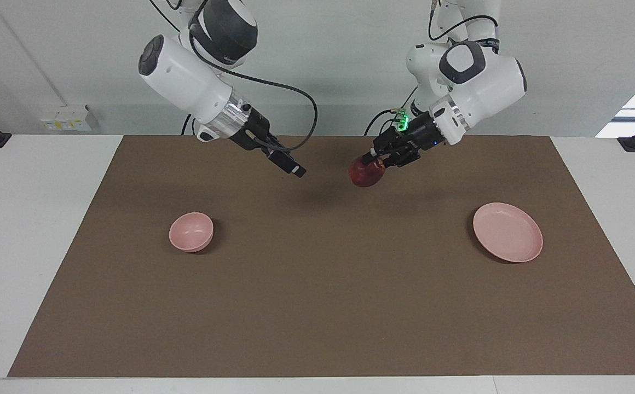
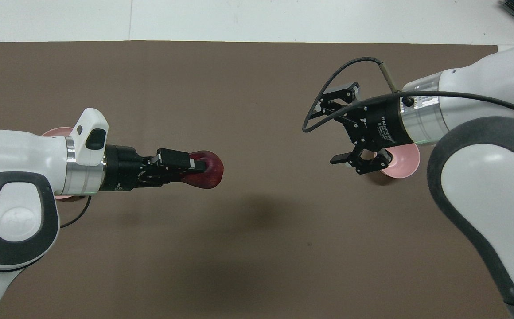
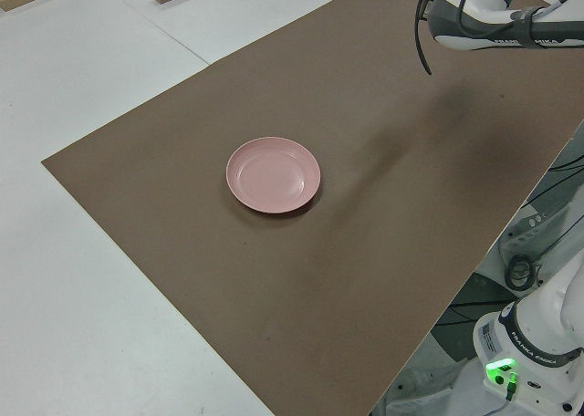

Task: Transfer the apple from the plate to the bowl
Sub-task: 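Carry the apple with the left gripper while the right gripper approaches it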

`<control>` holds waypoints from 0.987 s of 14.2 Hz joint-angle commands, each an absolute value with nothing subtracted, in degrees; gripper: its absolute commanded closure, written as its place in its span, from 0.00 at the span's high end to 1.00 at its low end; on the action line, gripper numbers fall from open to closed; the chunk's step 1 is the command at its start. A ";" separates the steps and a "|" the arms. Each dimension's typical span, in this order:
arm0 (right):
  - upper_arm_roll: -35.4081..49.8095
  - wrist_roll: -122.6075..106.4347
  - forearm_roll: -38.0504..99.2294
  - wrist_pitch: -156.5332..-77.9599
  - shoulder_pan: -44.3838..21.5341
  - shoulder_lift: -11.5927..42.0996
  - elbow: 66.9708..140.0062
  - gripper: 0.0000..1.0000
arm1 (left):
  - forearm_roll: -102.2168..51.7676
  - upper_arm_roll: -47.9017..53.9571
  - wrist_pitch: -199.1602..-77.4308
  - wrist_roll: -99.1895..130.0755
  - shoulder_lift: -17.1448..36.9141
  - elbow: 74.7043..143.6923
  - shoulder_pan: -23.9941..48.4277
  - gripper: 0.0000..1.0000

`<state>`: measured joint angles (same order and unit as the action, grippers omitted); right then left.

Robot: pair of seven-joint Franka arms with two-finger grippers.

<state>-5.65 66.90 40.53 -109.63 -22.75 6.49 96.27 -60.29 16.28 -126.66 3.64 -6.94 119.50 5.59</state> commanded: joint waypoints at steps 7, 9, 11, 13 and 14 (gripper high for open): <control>-5.80 72.25 45.79 -113.38 -27.51 7.65 98.88 1.00 | -64.25 18.02 -140.36 5.62 -7.82 120.85 11.69 0.00; -5.80 72.33 45.97 -114.60 -27.60 7.73 98.88 1.00 | -64.25 18.02 -140.27 5.89 -7.82 120.85 12.56 0.00; -5.71 72.33 46.23 -116.27 -27.60 8.17 98.70 1.00 | -64.25 18.02 -140.27 6.76 -7.82 120.85 12.74 0.00; -5.71 72.33 47.46 -117.50 -27.60 8.43 98.61 1.00 | -64.25 18.02 -140.10 7.03 -8.26 120.85 13.36 0.00; -5.80 72.33 47.46 -118.12 -28.12 8.79 98.61 1.00 | -64.25 18.02 -140.10 7.55 -8.44 120.76 13.36 0.00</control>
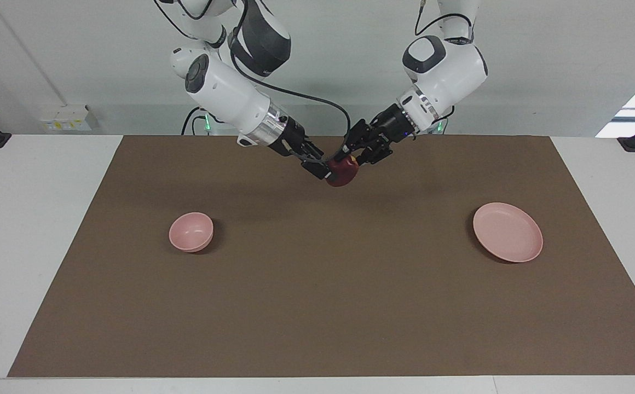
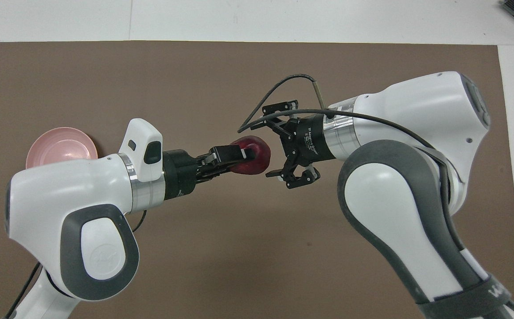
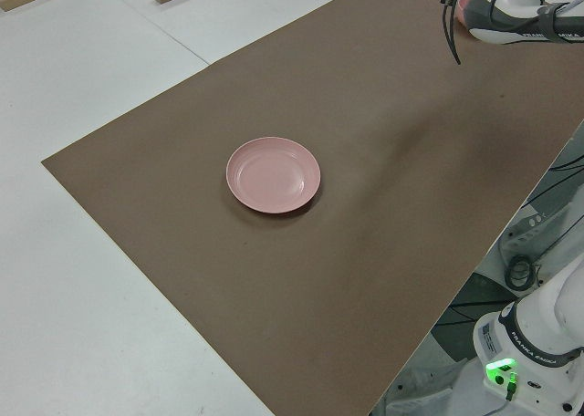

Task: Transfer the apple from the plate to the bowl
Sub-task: 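Carry the apple with the left gripper while the right gripper approaches it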

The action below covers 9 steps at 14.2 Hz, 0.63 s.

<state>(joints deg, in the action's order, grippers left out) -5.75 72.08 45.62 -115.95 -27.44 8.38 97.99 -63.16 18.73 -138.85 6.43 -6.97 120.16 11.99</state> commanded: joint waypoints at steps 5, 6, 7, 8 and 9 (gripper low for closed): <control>-5.80 71.90 47.37 -117.69 -28.74 8.70 98.96 1.00 | -64.25 18.11 -140.36 8.70 -8.70 120.41 13.71 0.00; -5.80 71.98 47.37 -117.77 -28.74 8.79 98.96 1.00 | -64.25 18.11 -140.36 8.79 -8.70 120.32 13.71 0.00; -5.80 71.98 47.37 -117.77 -28.65 8.79 98.96 0.89 | -64.25 18.02 -140.36 8.88 -9.05 120.32 13.71 0.00; -5.80 71.98 47.37 -117.77 -28.65 8.70 98.96 0.76 | -64.25 18.02 -140.10 8.88 -9.23 120.32 13.71 0.00; -5.80 71.90 47.37 -117.86 -28.74 8.70 98.96 0.39 | -64.25 17.93 -140.10 8.96 -9.32 120.32 13.71 0.00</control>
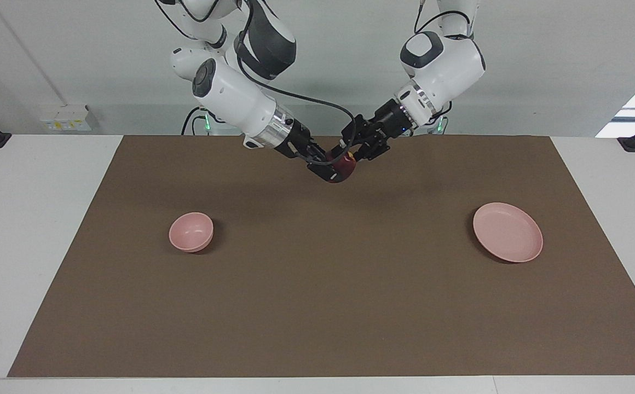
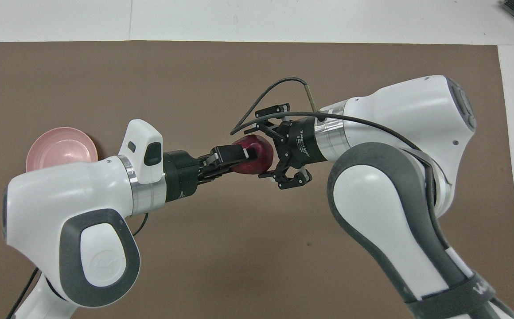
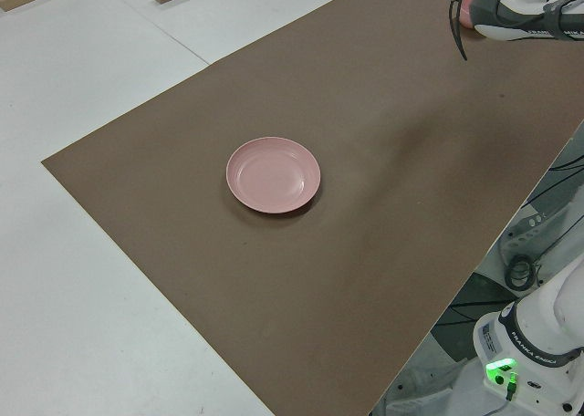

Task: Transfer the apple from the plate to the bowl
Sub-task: 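Close the right gripper on the apple and open the left gripper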

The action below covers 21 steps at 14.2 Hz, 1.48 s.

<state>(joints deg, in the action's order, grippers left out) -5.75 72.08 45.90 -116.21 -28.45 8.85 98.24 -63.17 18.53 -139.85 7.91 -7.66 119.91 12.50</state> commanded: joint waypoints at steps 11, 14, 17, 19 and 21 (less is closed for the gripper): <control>-6.33 64.00 45.45 -113.31 -27.08 9.40 96.42 0.00 | -59.60 17.49 -139.40 8.70 -8.09 118.92 12.48 1.00; -6.33 57.34 38.88 -106.55 -23.30 9.23 94.32 0.00 | -55.66 17.49 -137.21 8.61 -8.00 118.83 10.20 1.00; -6.33 44.95 30.70 -104.50 -20.23 9.40 94.30 0.00 | -44.25 17.40 -130.11 8.70 -8.00 118.74 7.22 1.00; -6.33 35.73 25.26 -104.50 -18.38 10.10 94.48 0.00 | -33.98 17.40 -124.57 8.61 -8.09 118.65 5.63 1.00; -6.33 24.23 18.49 -106.51 -17.14 12.21 94.66 0.00 | -24.65 17.40 -120.52 8.44 -8.17 118.57 3.79 1.00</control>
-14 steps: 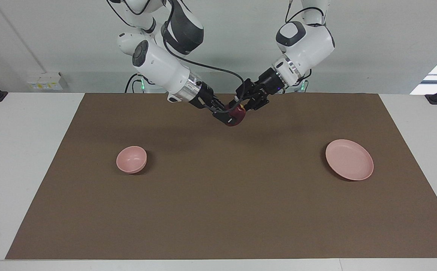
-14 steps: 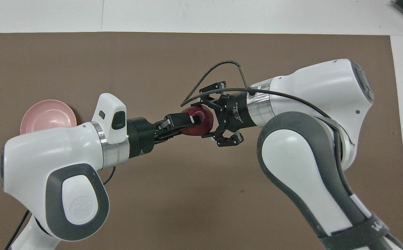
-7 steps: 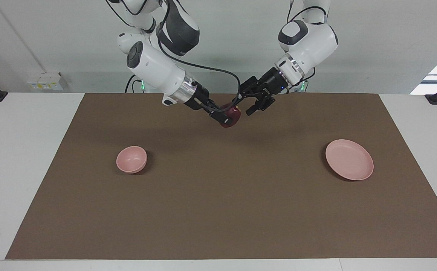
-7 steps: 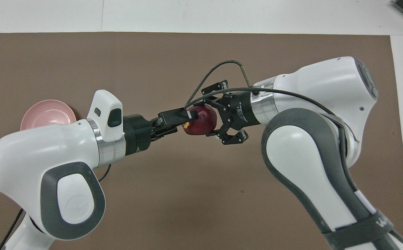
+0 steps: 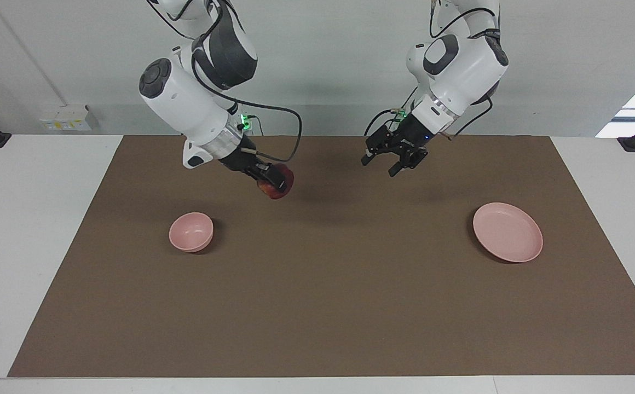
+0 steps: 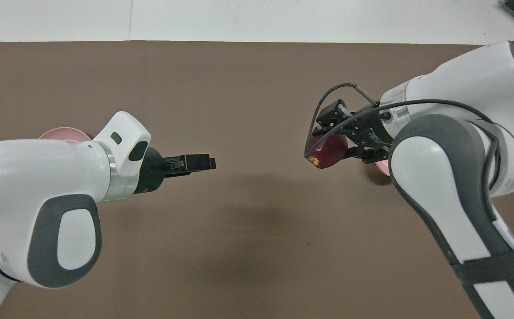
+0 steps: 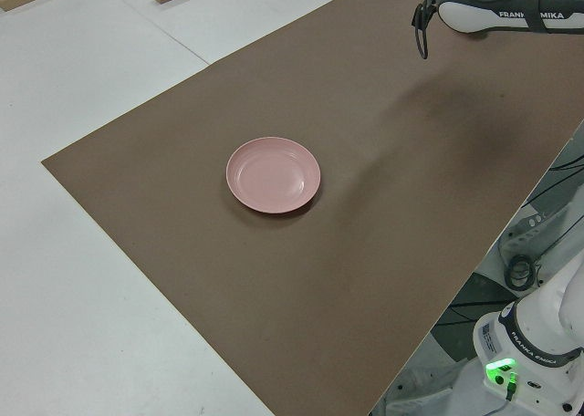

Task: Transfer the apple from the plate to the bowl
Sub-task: 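Move the apple with the right gripper while the left gripper withdraws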

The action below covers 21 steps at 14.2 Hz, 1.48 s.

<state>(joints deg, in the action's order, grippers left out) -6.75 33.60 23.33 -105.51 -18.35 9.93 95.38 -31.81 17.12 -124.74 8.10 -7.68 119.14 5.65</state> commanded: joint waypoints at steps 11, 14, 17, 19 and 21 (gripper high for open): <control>-6.33 -4.63 6.15 -116.44 -7.57 14.41 104.84 0.00 | -2.66 17.14 -111.64 7.91 -4.06 110.41 -3.34 1.00; -6.33 -8.70 6.15 -119.35 -5.54 14.06 108.27 0.00 | -0.35 17.05 -106.37 7.30 1.13 100.41 -5.27 1.00; -6.33 -8.35 6.15 -120.14 -5.63 14.32 108.46 0.00 | 2.89 13.29 -98.47 5.64 4.04 91.08 -3.96 1.00; -6.33 -8.26 6.15 -121.19 -5.54 15.29 108.37 0.00 | 2.99 11.52 -93.10 0.46 3.69 87.21 -3.69 1.00; -6.33 -8.00 6.15 -121.38 -5.62 15.38 108.37 0.00 | 2.72 8.98 -87.48 -2.19 3.60 83.60 -3.08 1.00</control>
